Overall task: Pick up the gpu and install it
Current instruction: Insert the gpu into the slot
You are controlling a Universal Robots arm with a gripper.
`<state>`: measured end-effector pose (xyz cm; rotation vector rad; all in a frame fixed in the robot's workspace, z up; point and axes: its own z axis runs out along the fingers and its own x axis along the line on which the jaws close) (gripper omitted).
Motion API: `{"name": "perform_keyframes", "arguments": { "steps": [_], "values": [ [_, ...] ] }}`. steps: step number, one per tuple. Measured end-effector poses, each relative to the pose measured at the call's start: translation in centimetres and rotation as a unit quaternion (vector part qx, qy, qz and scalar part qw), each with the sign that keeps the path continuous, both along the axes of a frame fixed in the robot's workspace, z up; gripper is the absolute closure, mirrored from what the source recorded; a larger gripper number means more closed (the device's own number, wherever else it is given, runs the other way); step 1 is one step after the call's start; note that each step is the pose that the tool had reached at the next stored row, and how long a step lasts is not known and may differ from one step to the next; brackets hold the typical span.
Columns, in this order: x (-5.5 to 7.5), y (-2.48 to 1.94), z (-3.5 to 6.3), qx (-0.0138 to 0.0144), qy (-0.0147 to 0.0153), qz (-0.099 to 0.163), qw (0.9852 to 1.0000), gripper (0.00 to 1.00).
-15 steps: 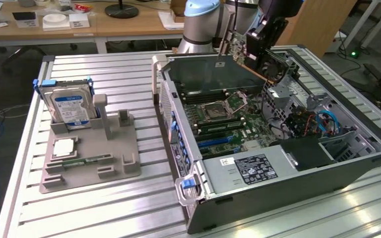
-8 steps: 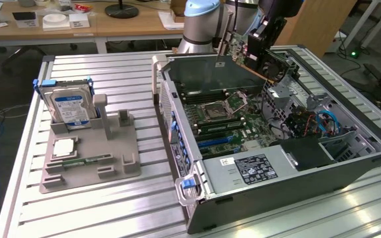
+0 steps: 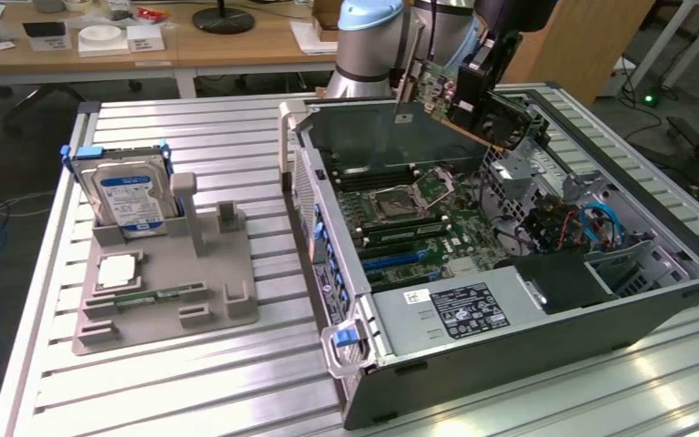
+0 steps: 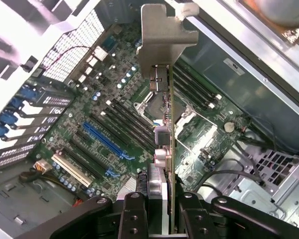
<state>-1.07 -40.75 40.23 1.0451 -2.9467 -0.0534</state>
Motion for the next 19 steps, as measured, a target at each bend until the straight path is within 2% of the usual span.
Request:
{"name": "perform_keyframes", "arguments": {
  "steps": [9, 19],
  "values": [
    [0.00, 0.00, 0.00, 0.0000, 0.0000, 0.046, 0.9989, 0.72],
    [0.00, 0.00, 0.00, 0.0000, 0.0000, 0.091, 0.9959, 0.72]
  ]
}}
